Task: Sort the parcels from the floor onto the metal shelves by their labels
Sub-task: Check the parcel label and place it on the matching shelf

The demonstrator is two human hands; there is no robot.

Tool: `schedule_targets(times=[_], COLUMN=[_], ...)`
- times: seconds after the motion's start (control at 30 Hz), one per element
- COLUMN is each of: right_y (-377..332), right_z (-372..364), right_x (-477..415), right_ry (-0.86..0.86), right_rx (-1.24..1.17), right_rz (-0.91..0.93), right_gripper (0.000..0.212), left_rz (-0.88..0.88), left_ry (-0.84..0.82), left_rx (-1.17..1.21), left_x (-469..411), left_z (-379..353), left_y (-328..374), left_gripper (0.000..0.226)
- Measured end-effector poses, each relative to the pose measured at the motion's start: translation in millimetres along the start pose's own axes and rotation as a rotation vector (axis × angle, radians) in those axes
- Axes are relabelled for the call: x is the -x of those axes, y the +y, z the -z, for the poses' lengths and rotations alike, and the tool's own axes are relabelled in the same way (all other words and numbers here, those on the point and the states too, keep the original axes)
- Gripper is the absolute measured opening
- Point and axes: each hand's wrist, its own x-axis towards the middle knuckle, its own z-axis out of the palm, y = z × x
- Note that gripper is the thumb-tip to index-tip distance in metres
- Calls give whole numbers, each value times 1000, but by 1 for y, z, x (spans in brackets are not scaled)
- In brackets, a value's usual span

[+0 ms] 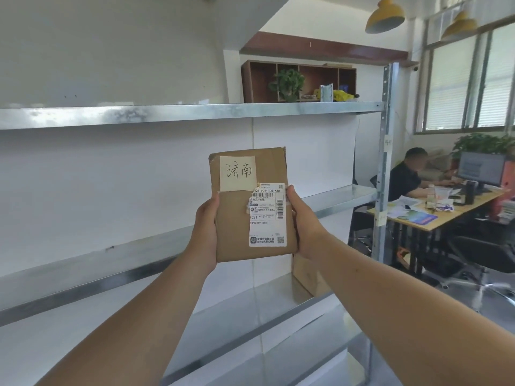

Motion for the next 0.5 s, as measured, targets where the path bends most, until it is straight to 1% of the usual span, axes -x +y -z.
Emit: schedule_targets(times=[0.17,0.27,0.33,0.5], right_y=[-17,-22,-25,-41], right_z=[37,61,76,116], right_x=[-46,-67,-78,-109], right_ry=[63,88,100,112], right_rx=[-25,-51,-56,-87], right_rz=[20,19,11,14], right_gripper=[71,69,68,63], left_rz=[35,79,79,39], left_ry=[-51,-52,-60,-63], left_rx=[1,13,11,16], left_x=[-52,-75,-86,-113], left_z=[-35,-55,-69,-111], left_y=[-12,-21,-27,-39], left_gripper=[60,64,62,68])
